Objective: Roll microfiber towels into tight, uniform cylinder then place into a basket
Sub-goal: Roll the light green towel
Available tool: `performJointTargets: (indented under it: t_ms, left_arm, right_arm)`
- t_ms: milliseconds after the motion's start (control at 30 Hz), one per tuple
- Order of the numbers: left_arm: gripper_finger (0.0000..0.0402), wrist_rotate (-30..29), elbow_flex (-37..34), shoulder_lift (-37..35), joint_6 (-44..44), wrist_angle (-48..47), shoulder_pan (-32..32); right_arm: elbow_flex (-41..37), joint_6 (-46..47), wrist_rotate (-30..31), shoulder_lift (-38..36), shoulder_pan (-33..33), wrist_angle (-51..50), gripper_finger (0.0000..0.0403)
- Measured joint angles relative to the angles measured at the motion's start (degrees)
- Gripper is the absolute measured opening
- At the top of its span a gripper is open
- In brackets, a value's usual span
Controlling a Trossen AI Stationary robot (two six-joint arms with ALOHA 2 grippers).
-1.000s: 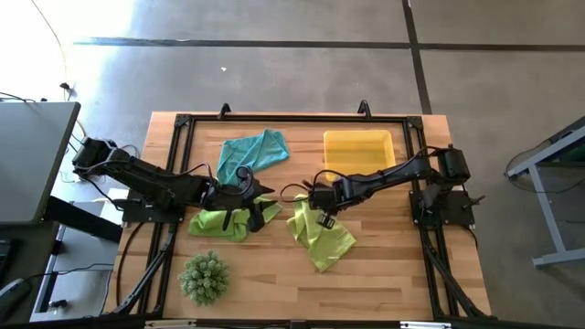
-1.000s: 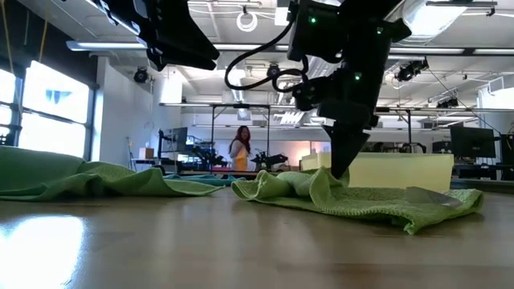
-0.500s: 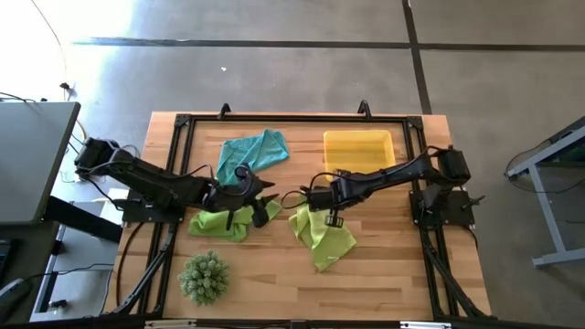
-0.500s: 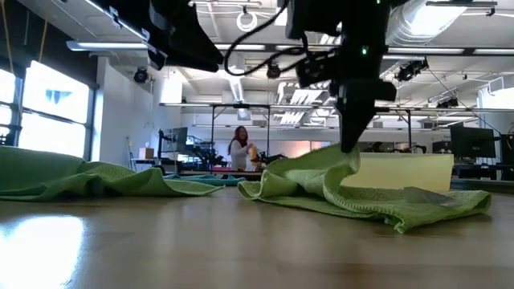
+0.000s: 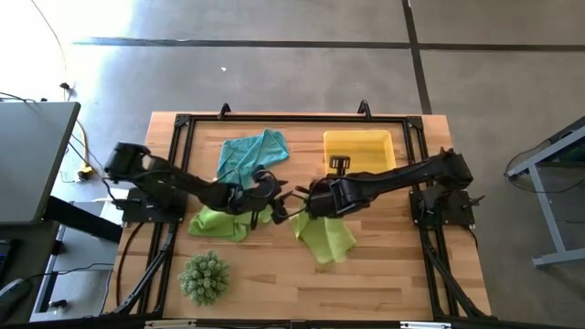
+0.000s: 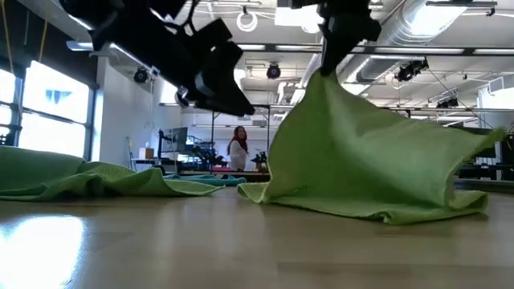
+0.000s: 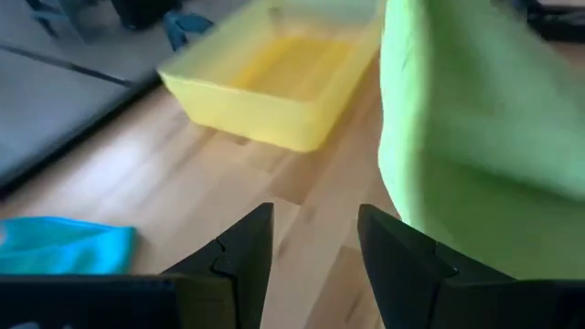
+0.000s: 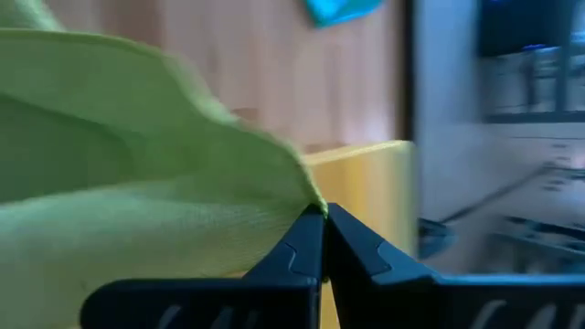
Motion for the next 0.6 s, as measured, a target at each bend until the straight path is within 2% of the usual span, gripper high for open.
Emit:
performJointTargets:
  t_ms: [100,200,367,600]
  left_arm:
    - [0.0152,4.42,0.00,3.01,-2.59,2.70,1.00]
    - [0.0152,8.57,0.02,5.46,-4.81,5.67,1.58]
    - [0.0152,10.83,0.09,7.66,-6.35,8.98,0.98]
    - [0.0152,13.25,0.07,8.36,3.04,9.67,-2.14]
  right_arm:
    - [2.63,-0.01,3.76,0.00,0.61,-2.13,0.0000]
    - [4.15,-0.70,4.08,0.00,0.65,-2.44,0.0000]
    - [4.46,-2.47,5.07,0.00,-0.06,-2.61,0.0000]
    - [4.31,-2.82,6.34,0.00,-3.00,-2.90,0.0000]
